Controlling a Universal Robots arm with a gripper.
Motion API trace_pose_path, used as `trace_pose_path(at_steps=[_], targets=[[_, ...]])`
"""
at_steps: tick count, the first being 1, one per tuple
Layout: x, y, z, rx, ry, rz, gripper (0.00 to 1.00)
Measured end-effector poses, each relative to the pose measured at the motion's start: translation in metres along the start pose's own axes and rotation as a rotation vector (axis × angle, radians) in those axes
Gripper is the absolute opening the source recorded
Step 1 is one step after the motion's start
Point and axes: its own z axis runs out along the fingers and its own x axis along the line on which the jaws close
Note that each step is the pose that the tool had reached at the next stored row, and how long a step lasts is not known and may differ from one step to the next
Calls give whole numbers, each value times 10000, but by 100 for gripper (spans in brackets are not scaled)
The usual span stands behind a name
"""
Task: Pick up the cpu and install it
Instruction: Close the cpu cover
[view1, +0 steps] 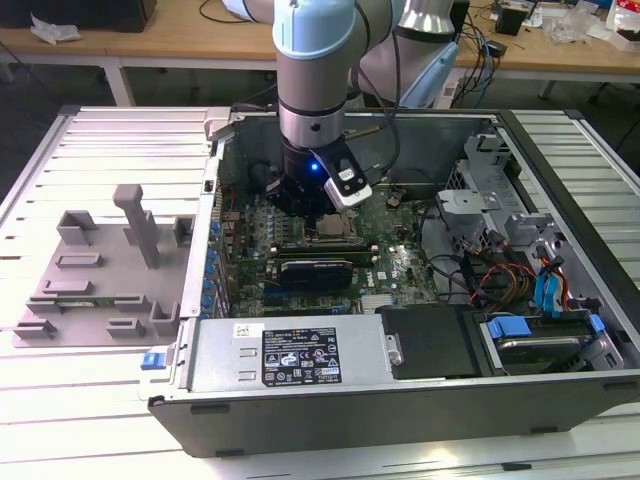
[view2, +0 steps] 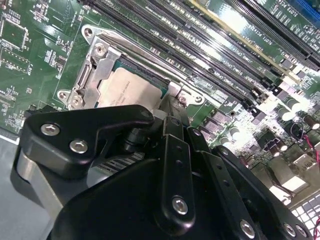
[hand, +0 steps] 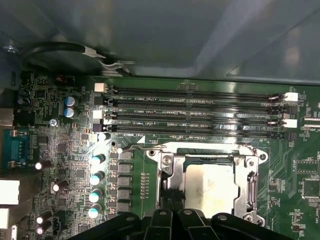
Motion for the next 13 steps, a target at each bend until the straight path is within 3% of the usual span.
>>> trace_pose_path(at_steps=[3, 8, 12, 13], targets=[[0, -7, -2, -1, -1, 0, 11], [-2, -6, -65, -1, -1, 0, 11], [-6, -4, -185, 1, -1, 0, 11], [-8, -2, -262, 2, -2, 0, 11]])
